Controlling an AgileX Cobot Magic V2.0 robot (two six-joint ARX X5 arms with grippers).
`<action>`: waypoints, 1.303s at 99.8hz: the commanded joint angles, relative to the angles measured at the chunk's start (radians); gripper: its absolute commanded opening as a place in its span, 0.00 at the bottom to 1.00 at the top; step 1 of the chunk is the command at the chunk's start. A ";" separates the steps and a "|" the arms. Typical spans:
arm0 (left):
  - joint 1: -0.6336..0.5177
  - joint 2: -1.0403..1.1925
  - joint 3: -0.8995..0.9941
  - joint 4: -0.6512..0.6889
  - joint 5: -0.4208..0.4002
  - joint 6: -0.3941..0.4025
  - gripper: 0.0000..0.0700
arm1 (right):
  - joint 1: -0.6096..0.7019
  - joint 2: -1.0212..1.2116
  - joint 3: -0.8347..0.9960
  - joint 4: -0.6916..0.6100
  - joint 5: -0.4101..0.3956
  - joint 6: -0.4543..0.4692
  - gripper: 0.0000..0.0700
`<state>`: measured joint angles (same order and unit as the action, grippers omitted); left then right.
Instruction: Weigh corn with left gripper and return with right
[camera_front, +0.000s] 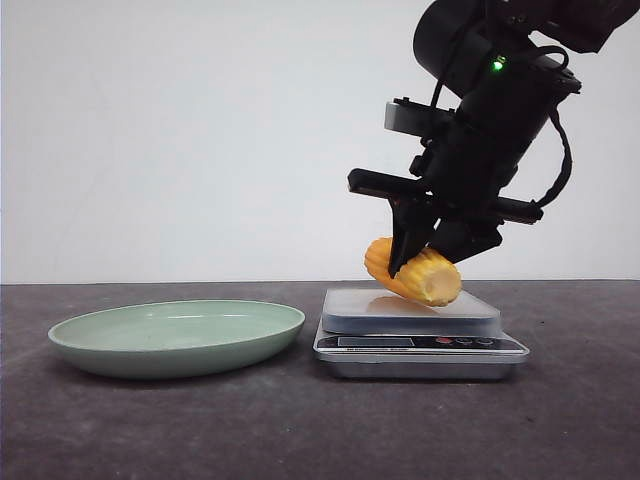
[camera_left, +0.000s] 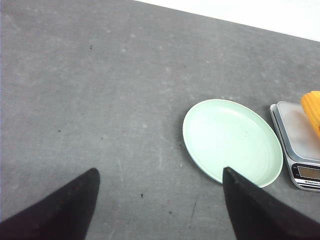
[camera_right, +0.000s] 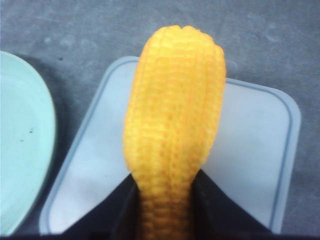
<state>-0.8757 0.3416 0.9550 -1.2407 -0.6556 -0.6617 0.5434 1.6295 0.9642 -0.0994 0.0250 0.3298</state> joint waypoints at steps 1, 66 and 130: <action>-0.009 0.002 0.010 0.007 -0.006 0.014 0.66 | 0.019 -0.036 0.037 0.014 0.002 0.010 0.00; -0.009 0.002 0.010 0.067 -0.011 0.026 0.66 | 0.353 0.141 0.440 -0.059 0.029 0.025 0.00; -0.009 0.002 0.010 0.059 -0.011 0.026 0.66 | 0.370 0.405 0.452 -0.089 0.046 0.153 0.73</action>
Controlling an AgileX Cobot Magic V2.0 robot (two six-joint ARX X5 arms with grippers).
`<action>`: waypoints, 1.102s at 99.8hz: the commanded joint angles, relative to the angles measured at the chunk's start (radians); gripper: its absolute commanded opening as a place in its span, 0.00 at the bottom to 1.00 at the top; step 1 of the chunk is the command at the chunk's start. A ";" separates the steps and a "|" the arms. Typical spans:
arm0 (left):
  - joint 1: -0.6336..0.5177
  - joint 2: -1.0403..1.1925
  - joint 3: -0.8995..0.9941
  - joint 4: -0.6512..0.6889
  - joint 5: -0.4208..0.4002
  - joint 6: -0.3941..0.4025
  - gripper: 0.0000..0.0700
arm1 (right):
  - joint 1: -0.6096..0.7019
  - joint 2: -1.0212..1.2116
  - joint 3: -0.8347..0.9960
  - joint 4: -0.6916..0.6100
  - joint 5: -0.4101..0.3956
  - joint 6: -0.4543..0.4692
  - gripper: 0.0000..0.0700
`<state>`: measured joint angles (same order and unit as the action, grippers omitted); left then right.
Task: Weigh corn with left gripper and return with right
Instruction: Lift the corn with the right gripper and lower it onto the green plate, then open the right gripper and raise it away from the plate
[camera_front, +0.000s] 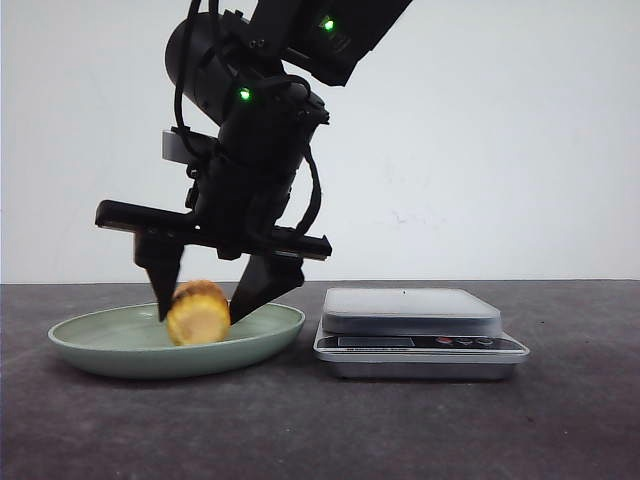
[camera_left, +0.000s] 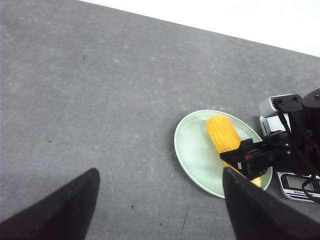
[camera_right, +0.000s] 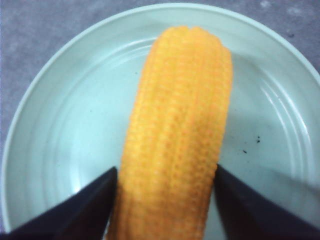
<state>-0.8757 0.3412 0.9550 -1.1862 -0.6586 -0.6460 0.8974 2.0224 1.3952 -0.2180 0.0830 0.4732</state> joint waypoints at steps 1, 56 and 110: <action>-0.009 0.002 0.010 0.005 -0.008 0.011 0.66 | 0.016 0.011 0.021 0.034 -0.015 0.007 0.73; -0.009 0.002 0.010 0.084 -0.015 0.070 0.66 | -0.209 -0.560 0.026 -0.200 0.024 -0.279 0.73; -0.009 0.004 0.011 0.213 -0.014 0.111 0.59 | -0.429 -1.392 0.024 -0.821 0.209 -0.366 0.73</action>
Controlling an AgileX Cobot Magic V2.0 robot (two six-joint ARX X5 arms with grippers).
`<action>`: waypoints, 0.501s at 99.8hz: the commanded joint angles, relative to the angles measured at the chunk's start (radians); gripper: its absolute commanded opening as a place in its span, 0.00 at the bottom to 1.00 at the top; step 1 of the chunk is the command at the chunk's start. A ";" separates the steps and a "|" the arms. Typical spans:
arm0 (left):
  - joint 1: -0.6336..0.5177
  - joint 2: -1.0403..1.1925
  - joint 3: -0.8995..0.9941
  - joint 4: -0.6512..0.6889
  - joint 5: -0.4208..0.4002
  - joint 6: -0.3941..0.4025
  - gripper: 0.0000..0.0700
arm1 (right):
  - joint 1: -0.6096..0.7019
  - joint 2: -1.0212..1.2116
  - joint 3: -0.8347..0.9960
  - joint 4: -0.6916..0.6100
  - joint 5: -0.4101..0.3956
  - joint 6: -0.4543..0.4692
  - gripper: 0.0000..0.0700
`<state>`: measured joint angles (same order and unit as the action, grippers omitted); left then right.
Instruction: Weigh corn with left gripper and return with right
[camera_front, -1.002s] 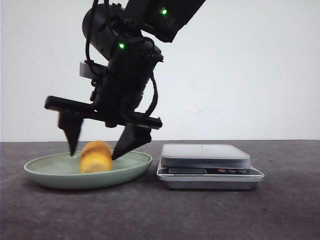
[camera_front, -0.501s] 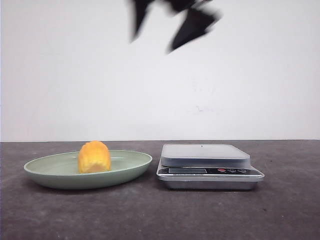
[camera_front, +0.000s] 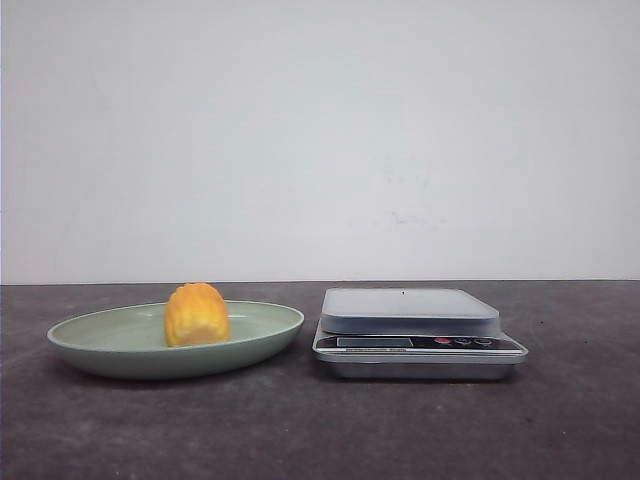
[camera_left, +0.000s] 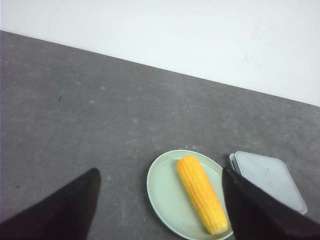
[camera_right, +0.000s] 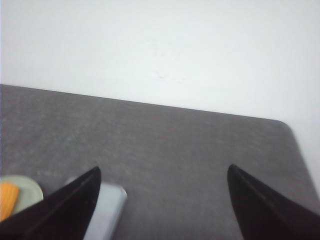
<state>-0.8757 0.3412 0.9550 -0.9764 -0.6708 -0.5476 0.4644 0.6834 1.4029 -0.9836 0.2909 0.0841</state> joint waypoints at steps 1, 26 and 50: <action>-0.009 0.004 0.011 0.003 -0.002 0.012 0.59 | 0.004 -0.064 0.016 -0.066 -0.001 0.029 0.73; -0.009 0.004 0.006 0.016 -0.004 0.051 0.44 | 0.003 -0.273 -0.107 -0.178 -0.079 0.122 0.73; -0.009 0.004 -0.083 0.200 -0.003 0.110 0.36 | 0.003 -0.350 -0.436 0.007 -0.209 0.177 0.73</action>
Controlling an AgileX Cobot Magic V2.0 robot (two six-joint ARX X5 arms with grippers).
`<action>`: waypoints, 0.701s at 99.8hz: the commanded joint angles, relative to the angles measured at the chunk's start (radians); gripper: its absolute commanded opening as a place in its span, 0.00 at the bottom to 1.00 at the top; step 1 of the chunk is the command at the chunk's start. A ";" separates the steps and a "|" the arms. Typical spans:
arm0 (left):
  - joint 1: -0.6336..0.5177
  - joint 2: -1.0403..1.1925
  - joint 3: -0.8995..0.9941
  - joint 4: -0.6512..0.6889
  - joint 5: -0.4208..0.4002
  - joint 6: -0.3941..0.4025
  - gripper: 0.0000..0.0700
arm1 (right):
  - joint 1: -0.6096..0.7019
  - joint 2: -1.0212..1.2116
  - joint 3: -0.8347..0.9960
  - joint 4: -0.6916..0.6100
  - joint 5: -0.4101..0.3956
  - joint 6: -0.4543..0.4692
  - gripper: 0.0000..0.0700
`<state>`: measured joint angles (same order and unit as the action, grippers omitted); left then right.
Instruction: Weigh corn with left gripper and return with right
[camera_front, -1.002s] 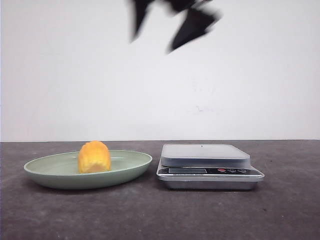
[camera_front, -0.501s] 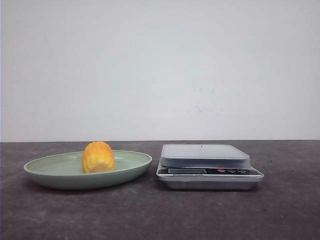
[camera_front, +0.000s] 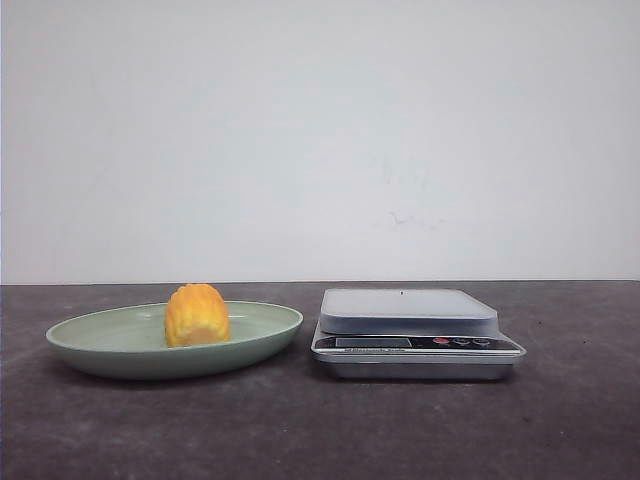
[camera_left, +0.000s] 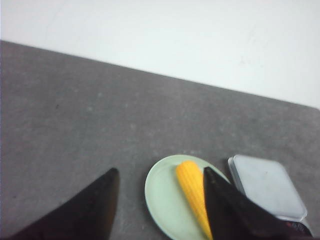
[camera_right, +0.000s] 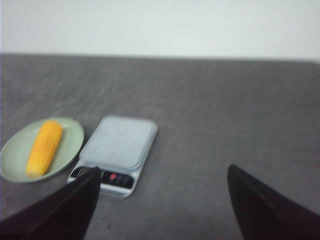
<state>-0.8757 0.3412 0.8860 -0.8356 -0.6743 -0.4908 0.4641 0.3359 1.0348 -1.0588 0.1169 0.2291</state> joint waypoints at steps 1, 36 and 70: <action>-0.009 0.004 -0.019 0.068 0.001 0.058 0.35 | 0.004 -0.002 -0.082 0.096 -0.041 0.033 0.72; -0.009 0.044 -0.081 0.214 0.001 0.150 0.01 | 0.005 0.009 -0.347 0.437 -0.072 0.080 0.02; -0.009 0.043 -0.081 0.202 0.001 0.149 0.05 | 0.005 0.008 -0.346 0.438 -0.091 0.078 0.02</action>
<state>-0.8757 0.3832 0.7971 -0.6399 -0.6743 -0.3546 0.4641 0.3420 0.6796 -0.6350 0.0261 0.2962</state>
